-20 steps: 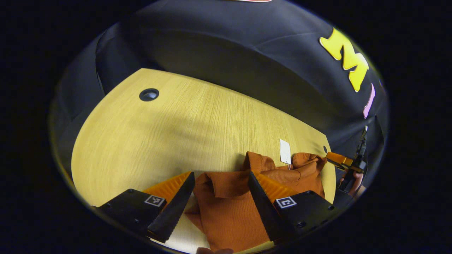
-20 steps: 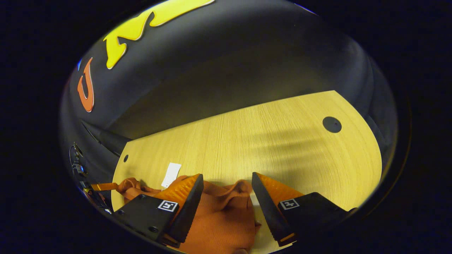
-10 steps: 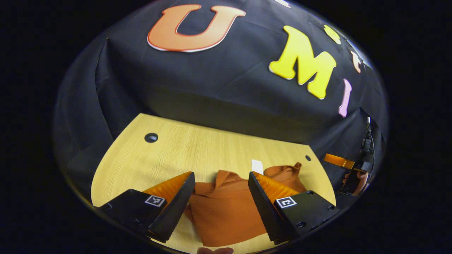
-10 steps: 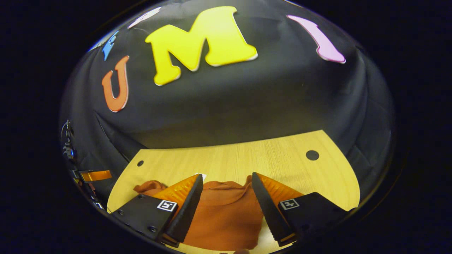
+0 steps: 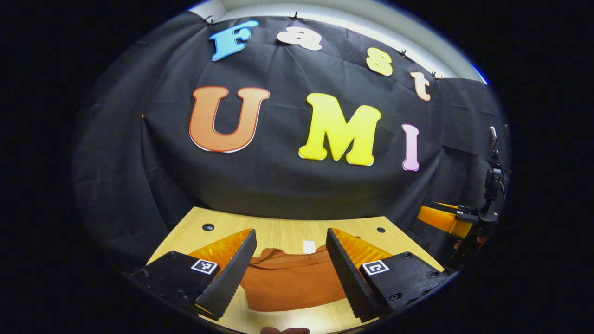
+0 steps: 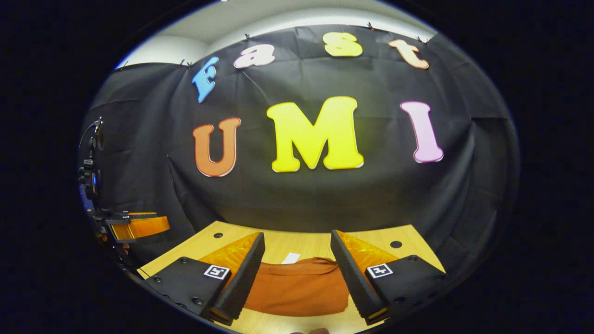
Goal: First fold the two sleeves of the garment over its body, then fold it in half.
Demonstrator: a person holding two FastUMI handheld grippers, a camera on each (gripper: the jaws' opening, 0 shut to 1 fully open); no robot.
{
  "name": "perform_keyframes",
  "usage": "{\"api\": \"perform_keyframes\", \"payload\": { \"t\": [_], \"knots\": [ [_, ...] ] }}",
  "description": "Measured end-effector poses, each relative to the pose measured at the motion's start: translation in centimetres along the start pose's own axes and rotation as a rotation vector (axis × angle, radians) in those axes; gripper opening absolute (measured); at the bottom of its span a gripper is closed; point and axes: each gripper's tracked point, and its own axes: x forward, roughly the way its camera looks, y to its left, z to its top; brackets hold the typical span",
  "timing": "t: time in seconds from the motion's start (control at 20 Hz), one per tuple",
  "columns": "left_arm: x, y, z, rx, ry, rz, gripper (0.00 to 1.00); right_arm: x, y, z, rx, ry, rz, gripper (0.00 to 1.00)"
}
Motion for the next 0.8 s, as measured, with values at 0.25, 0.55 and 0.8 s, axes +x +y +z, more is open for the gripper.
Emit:
{"api": "perform_keyframes", "payload": {
  "t": [0.25, 0.55, 0.8],
  "knots": [
    [-7.0, -3.8, 1.5, 0.044, -0.147, 0.065, 0.97, -8.7, 1.0, 0.7, -0.02, -0.055, 0.052, 0.91],
    [-13.5, -8.8, 3.6, 0.1, -0.276, 0.069, 0.97, -16.6, 0.5, 1.9, -0.009, -0.103, 0.056, 0.9],
    [-15.1, -10.6, 3.8, 0.077, -0.311, 0.024, 0.96, -20.3, 0.5, 3.4, -0.001, -0.159, 0.036, 0.93]
  ]
}}
